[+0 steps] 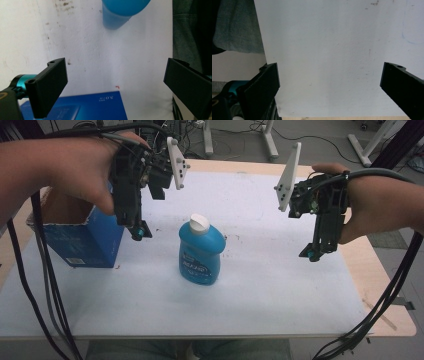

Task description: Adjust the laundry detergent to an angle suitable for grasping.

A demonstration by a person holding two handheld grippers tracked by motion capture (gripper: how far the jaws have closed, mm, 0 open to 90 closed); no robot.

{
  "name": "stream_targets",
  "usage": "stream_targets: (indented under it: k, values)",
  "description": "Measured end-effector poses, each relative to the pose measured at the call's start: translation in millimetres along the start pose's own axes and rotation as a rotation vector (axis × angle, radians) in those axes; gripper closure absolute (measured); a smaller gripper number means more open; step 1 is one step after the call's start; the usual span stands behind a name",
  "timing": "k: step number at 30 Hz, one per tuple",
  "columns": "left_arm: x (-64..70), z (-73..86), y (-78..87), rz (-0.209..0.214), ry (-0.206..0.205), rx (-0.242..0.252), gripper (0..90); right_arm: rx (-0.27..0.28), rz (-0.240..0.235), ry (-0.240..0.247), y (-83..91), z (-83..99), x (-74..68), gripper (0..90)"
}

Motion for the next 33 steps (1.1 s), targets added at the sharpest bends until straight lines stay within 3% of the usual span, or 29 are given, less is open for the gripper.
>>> stream_targets:
  k: [2, 11, 15, 19, 27, 33]
  values:
    - [-1.6, 3.3, 1.7, -0.019, 0.019, -0.020, 1.6, 0.005, -0.001, -0.001, 3.1, 0.3, 1.9, 1.5]
    - [-7.3, 14.3, 10.5, -0.019, 0.060, -0.076, 1.6, 0.010, -0.005, -0.018, 7.3, 1.7, 15.1, 1.5]
    - [-9.8, 15.6, 14.4, -0.030, 0.080, -0.067, 1.7, 0.013, -0.007, -0.022, 7.9, 2.7, 19.4, 1.5]
    - [-10.4, 20.3, 17.0, -0.022, 0.103, -0.092, 1.7, 0.017, -0.009, -0.035, 9.8, 4.8, 24.1, 1.5]
    - [-9.6, 21.1, 15.8, -0.004, 0.125, -0.111, 1.7, 0.024, -0.003, -0.040, 11.6, 10.0, 28.8, 1.5]
    - [-6.6, 16.9, 17.8, -0.001, 0.123, -0.098, 1.7, 0.026, 0.002, -0.039, 12.7, 8.6, 27.7, 1.5]
Point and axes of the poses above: each handheld gripper's, and its own axes: y roughly backward along the jaws, z roughly out of its underside, x roughly to its right, the point moved 7 cm from there along -y, roughly forward along the jaws, and after that the axes turned 13 degrees about y, right-handed, at the moved point
